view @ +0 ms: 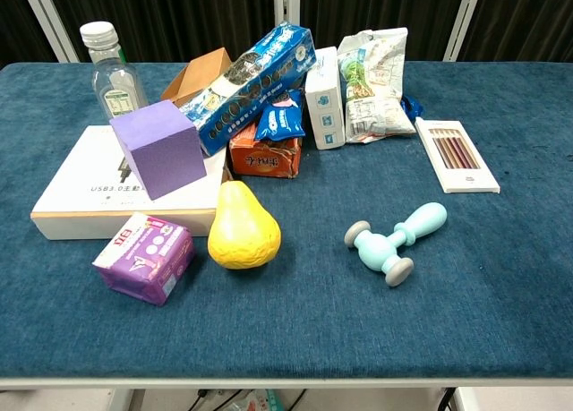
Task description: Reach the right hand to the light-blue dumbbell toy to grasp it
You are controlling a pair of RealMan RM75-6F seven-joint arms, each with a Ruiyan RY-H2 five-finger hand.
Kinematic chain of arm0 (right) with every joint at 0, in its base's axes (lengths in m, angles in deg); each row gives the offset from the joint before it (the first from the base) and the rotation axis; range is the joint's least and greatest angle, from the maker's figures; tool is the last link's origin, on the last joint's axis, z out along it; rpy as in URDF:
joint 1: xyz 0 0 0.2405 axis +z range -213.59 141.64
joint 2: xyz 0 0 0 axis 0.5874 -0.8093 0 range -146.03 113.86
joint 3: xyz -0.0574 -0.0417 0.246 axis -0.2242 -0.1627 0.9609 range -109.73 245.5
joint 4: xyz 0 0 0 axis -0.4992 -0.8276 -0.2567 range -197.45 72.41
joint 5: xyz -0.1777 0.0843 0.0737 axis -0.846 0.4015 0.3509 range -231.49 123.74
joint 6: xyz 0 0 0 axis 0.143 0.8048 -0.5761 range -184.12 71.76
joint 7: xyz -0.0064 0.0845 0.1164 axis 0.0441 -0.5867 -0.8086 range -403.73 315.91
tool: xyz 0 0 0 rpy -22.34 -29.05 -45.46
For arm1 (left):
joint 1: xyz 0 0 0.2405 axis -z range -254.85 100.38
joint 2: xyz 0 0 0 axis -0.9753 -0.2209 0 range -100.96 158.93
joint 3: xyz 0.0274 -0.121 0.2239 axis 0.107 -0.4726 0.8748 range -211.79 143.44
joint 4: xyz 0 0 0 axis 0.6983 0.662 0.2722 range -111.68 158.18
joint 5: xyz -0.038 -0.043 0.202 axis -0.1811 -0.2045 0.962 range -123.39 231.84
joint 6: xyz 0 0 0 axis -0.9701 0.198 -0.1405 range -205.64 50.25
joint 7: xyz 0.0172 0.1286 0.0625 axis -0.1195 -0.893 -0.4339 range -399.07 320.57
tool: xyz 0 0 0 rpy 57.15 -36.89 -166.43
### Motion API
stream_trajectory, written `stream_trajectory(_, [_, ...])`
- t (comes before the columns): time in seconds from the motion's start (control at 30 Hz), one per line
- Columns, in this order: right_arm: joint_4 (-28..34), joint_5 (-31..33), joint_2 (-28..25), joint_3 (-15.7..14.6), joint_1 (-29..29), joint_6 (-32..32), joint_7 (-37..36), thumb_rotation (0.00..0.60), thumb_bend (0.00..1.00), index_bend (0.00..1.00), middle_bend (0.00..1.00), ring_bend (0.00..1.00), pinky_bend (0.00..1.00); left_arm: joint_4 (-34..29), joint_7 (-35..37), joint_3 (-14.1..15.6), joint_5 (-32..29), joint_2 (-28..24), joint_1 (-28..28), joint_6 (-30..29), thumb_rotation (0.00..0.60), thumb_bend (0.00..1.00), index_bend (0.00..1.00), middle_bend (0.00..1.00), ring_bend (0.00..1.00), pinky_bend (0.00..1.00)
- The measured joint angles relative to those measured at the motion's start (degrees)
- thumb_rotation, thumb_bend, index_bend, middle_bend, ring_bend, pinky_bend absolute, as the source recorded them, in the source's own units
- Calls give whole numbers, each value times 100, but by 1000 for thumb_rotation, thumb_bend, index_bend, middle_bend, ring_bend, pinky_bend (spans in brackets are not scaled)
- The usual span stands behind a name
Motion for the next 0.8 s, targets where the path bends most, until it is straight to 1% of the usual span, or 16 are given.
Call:
stream_trajectory(0.13, [248,-124,30,27,293,-477,99,600,0,0,0,0,0,-27,0,-1,-1,-8,4,7,146,105,84,65,139,236])
stream_trajectory(0.27, [408,-119,174,80,612,-1025,250,600,0,0,0,0,0,-24,-5,12,-15,-10,-7,22,149,105,83,65,139,236])
stream_trajectory(0.4, [427,46,494,159,939,-1558,449,600,0,0,0,0,0,-28,-64,11,-12,-24,-27,-19,154,105,84,65,139,236])
stream_trajectory(0.5, [357,228,747,206,1126,-1846,589,600,0,0,0,0,0,-28,-57,10,-4,-47,-35,-35,154,105,84,65,139,236])
stream_trajectory(0.8, [77,557,1294,241,1392,-2163,863,600,0,0,0,0,0,125,39,20,-11,36,-45,-20,154,105,83,65,139,236])
